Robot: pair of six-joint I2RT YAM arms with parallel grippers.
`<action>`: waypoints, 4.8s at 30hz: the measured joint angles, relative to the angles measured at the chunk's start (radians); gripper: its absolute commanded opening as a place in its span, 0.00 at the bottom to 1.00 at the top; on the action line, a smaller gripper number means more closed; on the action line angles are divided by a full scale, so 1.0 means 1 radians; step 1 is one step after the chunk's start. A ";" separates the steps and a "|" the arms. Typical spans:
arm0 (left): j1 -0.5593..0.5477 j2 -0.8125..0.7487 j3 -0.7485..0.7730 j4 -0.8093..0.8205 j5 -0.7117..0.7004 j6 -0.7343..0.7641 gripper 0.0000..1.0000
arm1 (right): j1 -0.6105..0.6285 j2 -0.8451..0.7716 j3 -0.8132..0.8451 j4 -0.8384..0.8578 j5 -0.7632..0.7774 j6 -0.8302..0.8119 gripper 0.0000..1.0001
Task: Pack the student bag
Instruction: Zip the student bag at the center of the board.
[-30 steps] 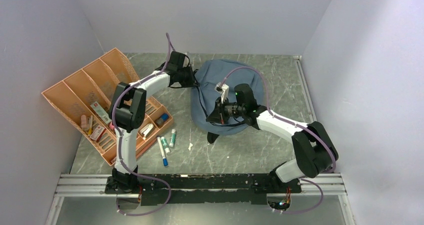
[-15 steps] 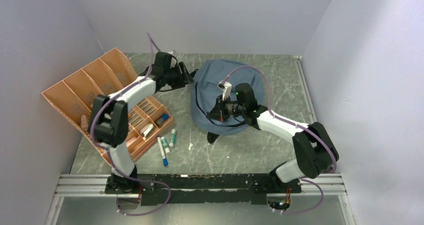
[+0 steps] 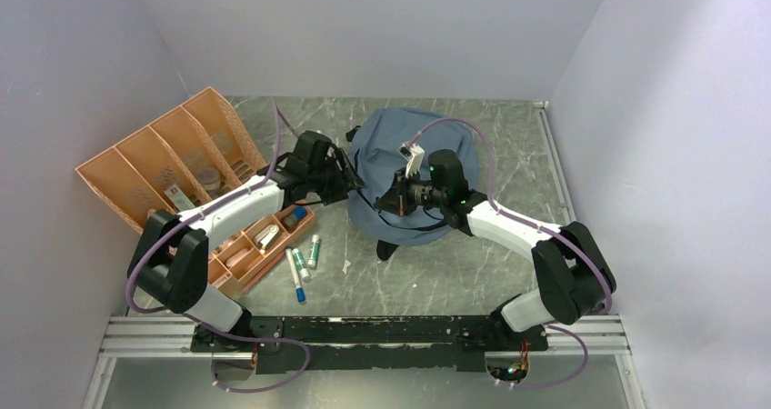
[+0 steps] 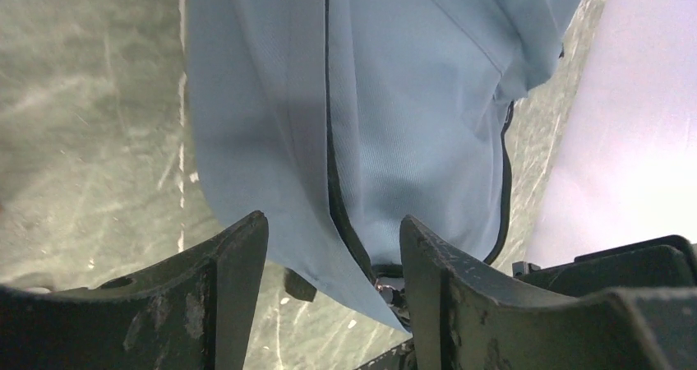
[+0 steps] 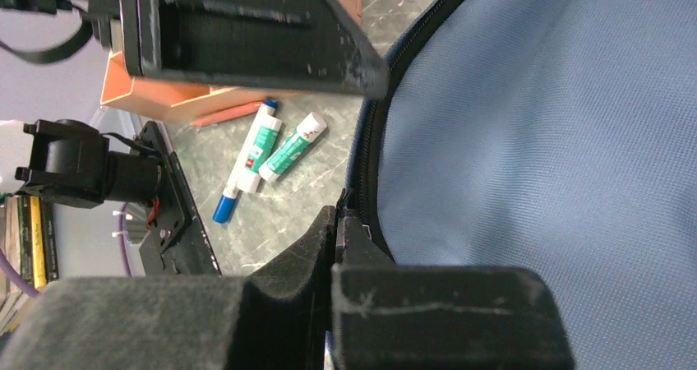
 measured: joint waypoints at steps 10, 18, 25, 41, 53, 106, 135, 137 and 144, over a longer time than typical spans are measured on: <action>-0.051 0.032 -0.004 -0.020 -0.029 -0.058 0.38 | 0.000 0.000 0.000 0.005 0.002 0.004 0.00; -0.056 0.076 0.005 -0.023 -0.024 -0.015 0.10 | 0.000 0.000 0.000 0.005 -0.010 -0.001 0.00; -0.036 0.153 0.092 -0.084 0.006 0.074 0.05 | -0.003 0.000 0.000 0.003 -0.080 -0.036 0.00; 0.189 0.301 0.275 -0.185 0.034 0.225 0.05 | -0.030 -0.047 -0.035 -0.017 -0.144 -0.087 0.00; 0.254 0.409 0.435 -0.241 0.034 0.315 0.05 | -0.204 -0.145 -0.100 -0.103 -0.068 -0.112 0.00; -0.300 -0.046 -0.063 0.140 0.294 1.633 0.56 | -0.245 -0.157 -0.109 -0.099 -0.046 0.026 0.00; -0.319 -0.017 -0.086 0.173 0.157 1.631 0.05 | -0.246 -0.150 -0.060 -0.161 0.129 0.046 0.00; -0.319 -0.024 -0.091 0.167 0.157 1.630 0.05 | -0.251 -0.144 -0.054 -0.176 0.159 0.045 0.00; -0.319 -0.046 -0.105 0.151 0.157 1.629 0.05 | -0.285 -0.084 -0.018 -0.206 0.245 0.027 0.00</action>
